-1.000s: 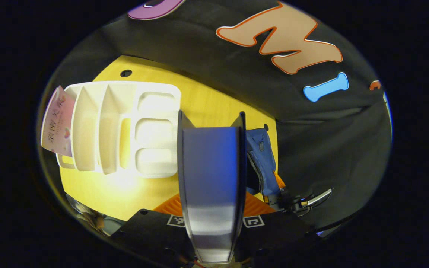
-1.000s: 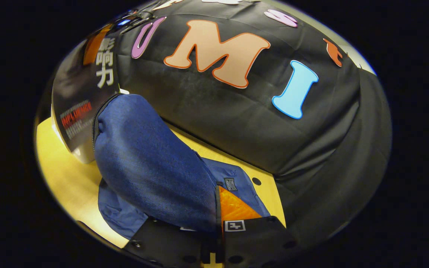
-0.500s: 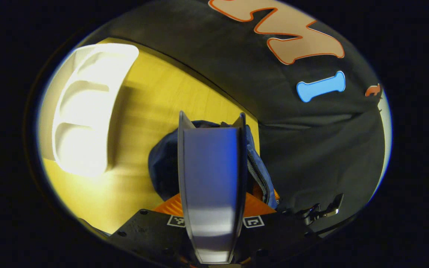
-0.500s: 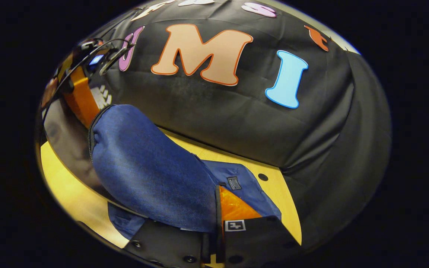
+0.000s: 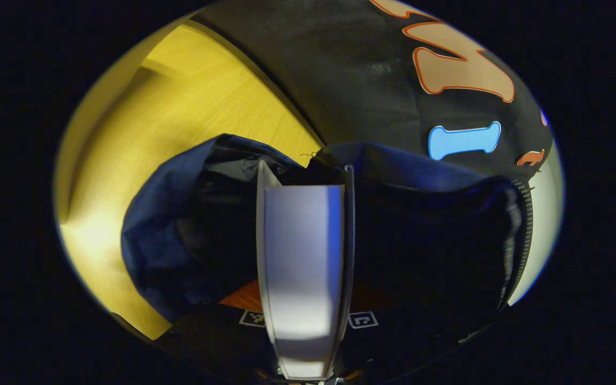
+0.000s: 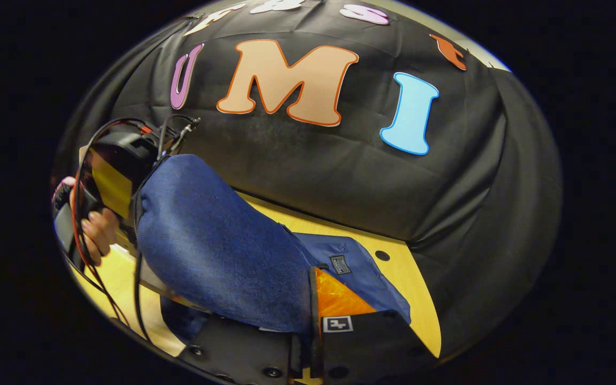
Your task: Open the schoolbag, grab two books from the bookshelf and put them into the schoolbag.
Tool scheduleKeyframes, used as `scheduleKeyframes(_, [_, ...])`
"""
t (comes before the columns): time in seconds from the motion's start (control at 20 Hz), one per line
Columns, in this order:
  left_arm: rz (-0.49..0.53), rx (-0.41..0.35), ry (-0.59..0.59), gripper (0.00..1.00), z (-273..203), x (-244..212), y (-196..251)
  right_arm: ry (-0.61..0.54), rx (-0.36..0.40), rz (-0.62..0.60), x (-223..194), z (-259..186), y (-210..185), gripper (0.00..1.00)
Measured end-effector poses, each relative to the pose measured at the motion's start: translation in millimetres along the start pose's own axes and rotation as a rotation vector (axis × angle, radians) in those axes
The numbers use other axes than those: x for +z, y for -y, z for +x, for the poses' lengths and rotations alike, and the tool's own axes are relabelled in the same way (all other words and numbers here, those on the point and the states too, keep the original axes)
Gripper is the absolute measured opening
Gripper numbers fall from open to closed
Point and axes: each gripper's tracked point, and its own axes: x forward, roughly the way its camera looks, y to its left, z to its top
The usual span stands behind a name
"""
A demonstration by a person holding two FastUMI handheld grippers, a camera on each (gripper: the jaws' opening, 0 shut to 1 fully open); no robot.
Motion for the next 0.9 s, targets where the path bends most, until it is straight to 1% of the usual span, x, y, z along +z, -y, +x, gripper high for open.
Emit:
scheduleKeyframes(0.25, [-0.014,-0.055,-0.013,0.37,36,-6,-8,0.001,-0.009,0.011,-2,2,-3,0.07])
scheduleKeyframes(0.4, [-0.026,-0.078,0.001,0.37,38,-5,-5,0.002,-0.014,0.008,-3,2,-1,0.07])
scheduleKeyframes(0.45, [-0.02,-0.065,0.017,0.36,38,0,-7,0.002,-0.015,0.013,-3,2,-1,0.07])
scheduleKeyframes(0.5, [-0.006,-0.041,0.027,0.32,31,-1,-12,0.002,-0.017,0.015,-2,2,-1,0.07])
scheduleKeyframes(0.55, [0.013,-0.009,0.033,0.43,29,0,-19,0.003,-0.019,0.016,-2,2,1,0.07])
scheduleKeyframes(0.65, [0.061,0.044,0.032,0.7,13,0,-29,0.001,-0.019,0.018,-2,1,1,0.07])
scheduleKeyframes(0.75, [0.095,0.07,0.045,0.96,-6,1,-34,0.001,-0.016,0.01,-4,1,1,0.07])
scheduleKeyframes(0.9, [0.121,0.123,0.035,0.96,-39,-7,-46,0.0,-0.013,0.001,-3,1,-1,0.07])
